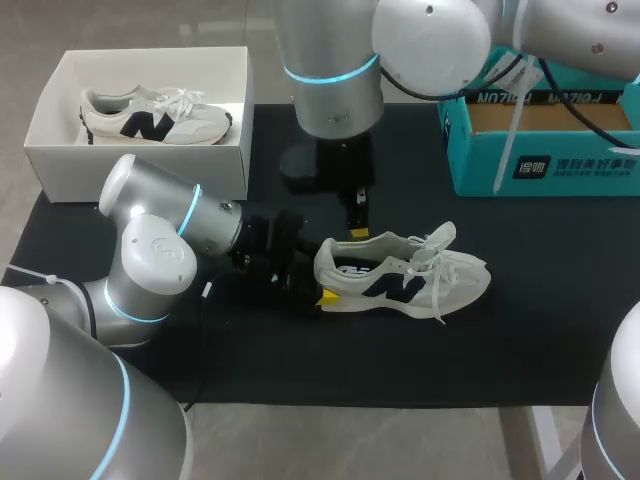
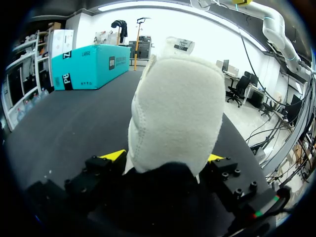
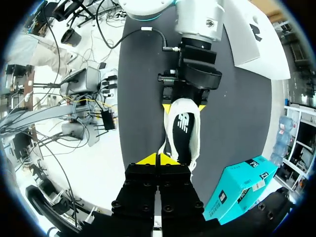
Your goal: Take the shoe out of the shoebox, open the shoe tongue, remove and reinsert the insole, then place the shoe into the shoebox
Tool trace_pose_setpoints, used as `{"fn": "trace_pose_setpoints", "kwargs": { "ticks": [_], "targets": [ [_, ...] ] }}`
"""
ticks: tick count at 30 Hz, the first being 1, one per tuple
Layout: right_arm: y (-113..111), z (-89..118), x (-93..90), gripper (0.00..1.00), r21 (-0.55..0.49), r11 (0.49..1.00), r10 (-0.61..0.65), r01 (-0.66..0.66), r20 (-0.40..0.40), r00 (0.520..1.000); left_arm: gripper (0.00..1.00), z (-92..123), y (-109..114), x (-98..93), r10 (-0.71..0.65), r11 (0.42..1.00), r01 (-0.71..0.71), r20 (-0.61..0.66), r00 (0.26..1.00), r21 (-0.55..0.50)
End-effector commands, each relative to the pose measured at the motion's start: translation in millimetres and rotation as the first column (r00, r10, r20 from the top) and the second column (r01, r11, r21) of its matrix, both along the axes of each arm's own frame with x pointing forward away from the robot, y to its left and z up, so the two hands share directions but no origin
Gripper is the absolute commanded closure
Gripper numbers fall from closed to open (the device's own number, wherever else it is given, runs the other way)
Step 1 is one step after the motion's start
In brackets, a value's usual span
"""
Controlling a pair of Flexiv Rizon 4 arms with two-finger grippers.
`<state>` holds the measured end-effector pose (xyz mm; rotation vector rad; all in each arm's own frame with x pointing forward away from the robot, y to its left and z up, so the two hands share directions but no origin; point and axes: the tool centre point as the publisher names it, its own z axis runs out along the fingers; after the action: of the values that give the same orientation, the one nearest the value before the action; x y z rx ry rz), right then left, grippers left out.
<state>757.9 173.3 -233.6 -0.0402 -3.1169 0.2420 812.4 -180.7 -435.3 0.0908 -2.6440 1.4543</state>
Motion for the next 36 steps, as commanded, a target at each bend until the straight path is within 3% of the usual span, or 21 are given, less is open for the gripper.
{"fn": "trace_pose_setpoints", "kwargs": {
  "ticks": [1,8,12,30,32,34,36],
  "targets": [
    [-7,-17,7.3,1.00,0.029,0.999,-0.021,0.020,0.031,0.999,0.97,-6,-2,2.3,0.000,1.000,0.000,-0.001,1.000,0.002],
    [-16,-34,22.6,1.00,0.027,0.999,-0.028,0.027,0.064,0.998,1.00,-6,-2,2.3,0.000,1.000,0.000,-0.001,1.000,0.002],
    [-26,-44,32.6,1.00,0.021,0.998,-0.055,0.056,-0.005,0.998,1.00,-6,-2,2.3,0.000,1.000,0.000,-0.001,1.000,0.002],
    [-27,-48,34.0,1.00,0.024,0.997,-0.068,0.069,-0.007,0.998,1.00,-6,-2,2.3,0.000,1.000,0.000,-0.001,1.000,0.002],
    [-28,-51,35.2,1.00,0.029,0.997,-0.069,0.070,-0.007,0.998,0.88,-6,-2,2.3,0.000,1.000,0.000,-0.001,1.000,0.002],
    [-28,-51,35.8,1.00,0.033,0.997,-0.070,0.070,-0.003,0.998,1.00,-6,-2,2.3,0.000,1.000,0.000,-0.001,1.000,0.002],
    [-27,-53,36.9,1.00,0.033,0.997,-0.067,0.067,-0.003,0.998,1.00,-6,-2,2.3,0.000,1.000,0.000,-0.001,1.000,0.002]
  ]
}}
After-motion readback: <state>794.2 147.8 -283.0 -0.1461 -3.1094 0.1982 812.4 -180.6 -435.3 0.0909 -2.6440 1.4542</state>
